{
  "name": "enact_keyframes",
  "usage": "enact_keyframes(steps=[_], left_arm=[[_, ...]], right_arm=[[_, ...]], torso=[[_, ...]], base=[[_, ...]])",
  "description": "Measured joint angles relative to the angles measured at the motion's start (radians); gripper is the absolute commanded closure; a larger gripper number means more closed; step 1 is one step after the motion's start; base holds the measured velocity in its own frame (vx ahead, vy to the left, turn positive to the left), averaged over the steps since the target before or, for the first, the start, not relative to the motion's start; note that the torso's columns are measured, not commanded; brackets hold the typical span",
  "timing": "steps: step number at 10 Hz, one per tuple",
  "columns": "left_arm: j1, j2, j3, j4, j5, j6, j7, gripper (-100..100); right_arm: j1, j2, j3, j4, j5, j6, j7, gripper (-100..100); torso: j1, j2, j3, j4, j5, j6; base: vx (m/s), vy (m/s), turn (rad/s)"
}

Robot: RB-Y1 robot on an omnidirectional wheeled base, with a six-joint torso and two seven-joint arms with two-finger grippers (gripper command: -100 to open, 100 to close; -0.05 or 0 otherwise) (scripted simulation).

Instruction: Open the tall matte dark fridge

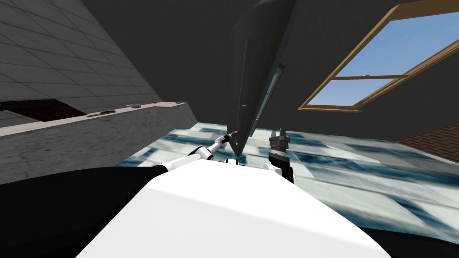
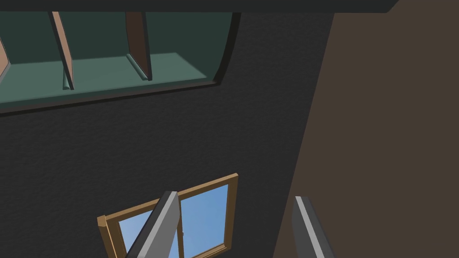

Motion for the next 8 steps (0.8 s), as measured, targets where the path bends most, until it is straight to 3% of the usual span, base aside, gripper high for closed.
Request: enact_keyframes(steps=[2, 3, 8], left_arm=[[-0.03, 0.006, 0.001, 0.015, -0.004, 0.003, 0.023, -100], [-0.031, 0.005, 0.002, 0.016, -0.004, 0.003, 0.023, 0], [-0.03, 0.005, 0.002, 0.015, -0.004, 0.002, 0.023, 0]], right_arm=[[0.0, 0.0, 0.0, 0.0, 0.0, 0.0, 0.0, 0], [0.0, 0.0, 0.0, 0.0, 0.0, 0.0, 0.0, 0], [0.0, 0.0, 0.0, 0.0, 0.0, 0.0, 0.0, 0]], torso=[[-0.001, -0.001, -0.001, -0.002, 0.0, 0.001], [-0.001, -0.002, -0.001, -0.002, 0.0, 0.001], [-0.001, 0.0, 0.0, -0.002, 0.0, 0.001]], base=[[-0.014, 0.001, -0.001], [0.0, 0.0, 0.0], [0.0, 0.0, 0.0]])
